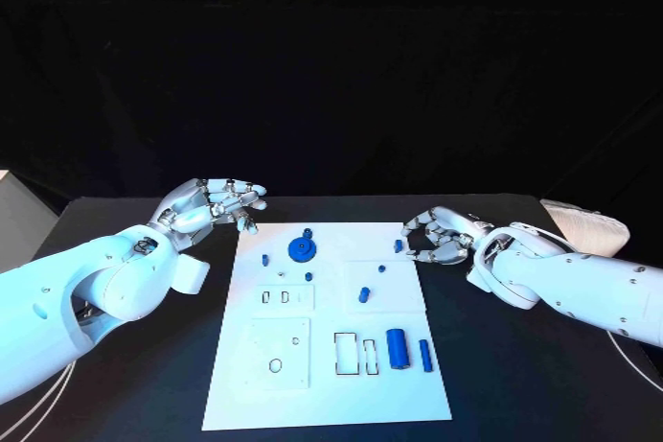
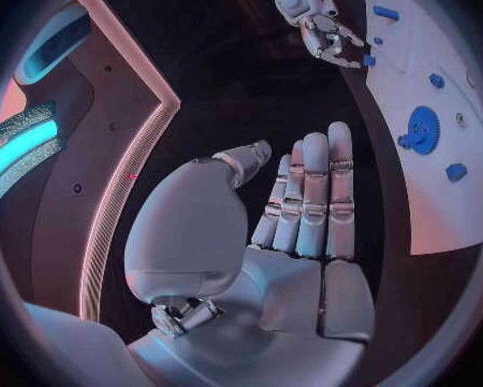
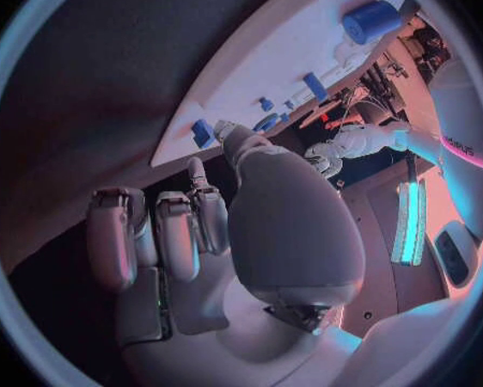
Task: Assemble the parts on the task board
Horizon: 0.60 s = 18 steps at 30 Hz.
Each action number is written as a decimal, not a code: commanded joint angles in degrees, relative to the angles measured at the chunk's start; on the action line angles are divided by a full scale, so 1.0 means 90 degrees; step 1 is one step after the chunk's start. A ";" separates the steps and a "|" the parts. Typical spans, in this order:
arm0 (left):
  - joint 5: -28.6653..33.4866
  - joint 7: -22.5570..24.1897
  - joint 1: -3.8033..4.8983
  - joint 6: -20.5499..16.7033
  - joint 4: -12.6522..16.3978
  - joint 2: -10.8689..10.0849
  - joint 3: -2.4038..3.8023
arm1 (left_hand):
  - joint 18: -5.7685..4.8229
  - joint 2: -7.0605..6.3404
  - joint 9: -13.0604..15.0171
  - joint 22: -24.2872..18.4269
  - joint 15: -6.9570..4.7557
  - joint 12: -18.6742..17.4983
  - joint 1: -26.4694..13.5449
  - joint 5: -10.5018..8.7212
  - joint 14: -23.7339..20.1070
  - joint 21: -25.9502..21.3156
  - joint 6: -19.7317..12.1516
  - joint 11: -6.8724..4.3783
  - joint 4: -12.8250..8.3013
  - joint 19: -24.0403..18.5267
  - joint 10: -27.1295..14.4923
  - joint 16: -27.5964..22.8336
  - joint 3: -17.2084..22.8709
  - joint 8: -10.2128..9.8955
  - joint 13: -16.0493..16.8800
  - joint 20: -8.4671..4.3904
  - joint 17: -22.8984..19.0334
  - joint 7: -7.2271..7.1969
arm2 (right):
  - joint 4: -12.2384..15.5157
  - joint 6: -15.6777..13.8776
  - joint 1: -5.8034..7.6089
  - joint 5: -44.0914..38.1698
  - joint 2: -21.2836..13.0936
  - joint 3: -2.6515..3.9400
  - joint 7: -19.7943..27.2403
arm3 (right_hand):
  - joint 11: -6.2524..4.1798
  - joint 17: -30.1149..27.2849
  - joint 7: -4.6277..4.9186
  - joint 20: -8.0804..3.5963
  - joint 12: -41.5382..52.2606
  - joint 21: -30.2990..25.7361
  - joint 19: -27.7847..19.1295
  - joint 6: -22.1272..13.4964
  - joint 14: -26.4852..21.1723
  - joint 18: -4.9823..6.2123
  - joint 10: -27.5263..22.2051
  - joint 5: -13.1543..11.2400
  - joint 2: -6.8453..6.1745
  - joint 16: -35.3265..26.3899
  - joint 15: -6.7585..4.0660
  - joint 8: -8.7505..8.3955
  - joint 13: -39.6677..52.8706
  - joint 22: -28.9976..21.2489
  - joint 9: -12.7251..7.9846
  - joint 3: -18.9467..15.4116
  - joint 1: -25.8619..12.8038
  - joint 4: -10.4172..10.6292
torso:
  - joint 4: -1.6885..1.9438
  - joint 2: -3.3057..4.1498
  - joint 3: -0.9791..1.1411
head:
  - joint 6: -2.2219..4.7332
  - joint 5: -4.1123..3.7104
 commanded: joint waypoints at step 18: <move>-0.0038 0.0055 0.0000 0.0121 0.0030 -0.0015 0.0005 | 0.0029 -0.0030 0.0013 0.0002 0.0011 0.0029 0.0001 -0.0036 -0.0049 0.0004 -0.0049 0.0014 -0.0006 -0.0062 -0.0066 -0.0036 -0.0024 -0.0034 0.0013 -0.0003 -0.0016 0.0019 | -0.0210 -0.0155 -0.0132 -0.0069 0.0334 0.0000 -0.0355 | -0.0015 0.1377 -0.0023 -0.0007 0.0059 0.0057 0.0337 0.0053 0.0600 0.0043 0.0040 -0.0077 0.0162 0.0036 0.0025 0.0027 0.0834 0.1043 0.0013 0.0018 -0.0040 0.0037 | 0.0001 -0.0001 -0.0001 | -0.0020 0.0029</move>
